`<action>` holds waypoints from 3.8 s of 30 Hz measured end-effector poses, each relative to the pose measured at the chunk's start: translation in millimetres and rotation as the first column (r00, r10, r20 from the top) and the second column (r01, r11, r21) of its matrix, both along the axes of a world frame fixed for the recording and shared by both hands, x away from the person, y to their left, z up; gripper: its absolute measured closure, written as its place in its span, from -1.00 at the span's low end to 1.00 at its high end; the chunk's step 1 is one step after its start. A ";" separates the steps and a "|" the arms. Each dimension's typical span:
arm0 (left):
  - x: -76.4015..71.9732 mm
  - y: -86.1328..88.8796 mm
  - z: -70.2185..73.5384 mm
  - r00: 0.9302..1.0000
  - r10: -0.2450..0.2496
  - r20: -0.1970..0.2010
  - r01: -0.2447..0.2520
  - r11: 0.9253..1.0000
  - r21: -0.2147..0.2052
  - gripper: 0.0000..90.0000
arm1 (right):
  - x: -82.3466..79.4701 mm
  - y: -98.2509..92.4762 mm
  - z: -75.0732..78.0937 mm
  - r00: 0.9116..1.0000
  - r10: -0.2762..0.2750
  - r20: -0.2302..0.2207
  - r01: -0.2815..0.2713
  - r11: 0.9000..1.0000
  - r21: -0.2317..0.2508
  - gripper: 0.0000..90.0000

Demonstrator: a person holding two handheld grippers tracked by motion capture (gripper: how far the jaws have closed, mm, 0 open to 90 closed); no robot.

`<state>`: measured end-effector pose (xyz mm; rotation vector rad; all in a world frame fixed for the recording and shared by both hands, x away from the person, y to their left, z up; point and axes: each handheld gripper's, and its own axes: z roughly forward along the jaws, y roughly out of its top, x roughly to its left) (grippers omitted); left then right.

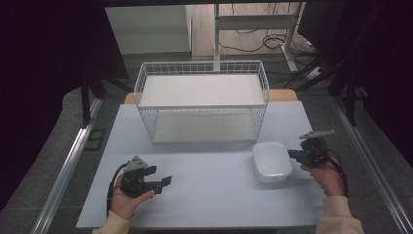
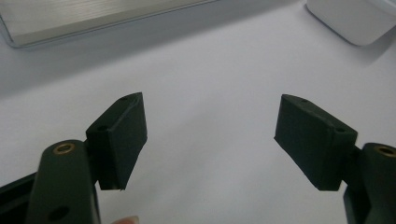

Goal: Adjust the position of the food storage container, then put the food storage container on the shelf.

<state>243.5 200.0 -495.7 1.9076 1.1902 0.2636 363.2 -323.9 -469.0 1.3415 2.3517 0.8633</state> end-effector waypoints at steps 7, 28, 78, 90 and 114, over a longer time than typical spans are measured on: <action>0.2 2.4 0.5 1.000 0.014 0.000 -0.014 1.000 -0.007 -0.46 | -3.3 15.9 0.1 0.999 0.034 -0.023 -0.034 0.999 -0.018 0.99; -0.6 1.0 1.5 1.000 0.008 0.005 -0.008 1.000 -0.003 -0.46 | -17.8 67.3 -1.1 0.984 0.167 -0.055 -0.170 0.984 -0.055 0.99; -1.3 -1.0 1.2 1.000 0.006 0.012 -0.006 1.000 0.002 -0.45 | -42.9 157.4 -20.6 0.941 0.336 -0.041 -0.336 0.942 0.008 0.99; -2.3 5.1 6.5 1.000 0.009 0.025 -0.008 0.999 -0.040 -0.45 | -73.4 146.4 4.6 0.970 0.235 0.061 -0.239 0.968 0.071 0.99; -3.9 -7.3 12.9 0.999 -0.001 0.041 0.002 0.999 -0.040 -0.45 | -87.4 142.5 11.2 0.969 0.194 0.153 -0.219 0.961 0.170 -0.37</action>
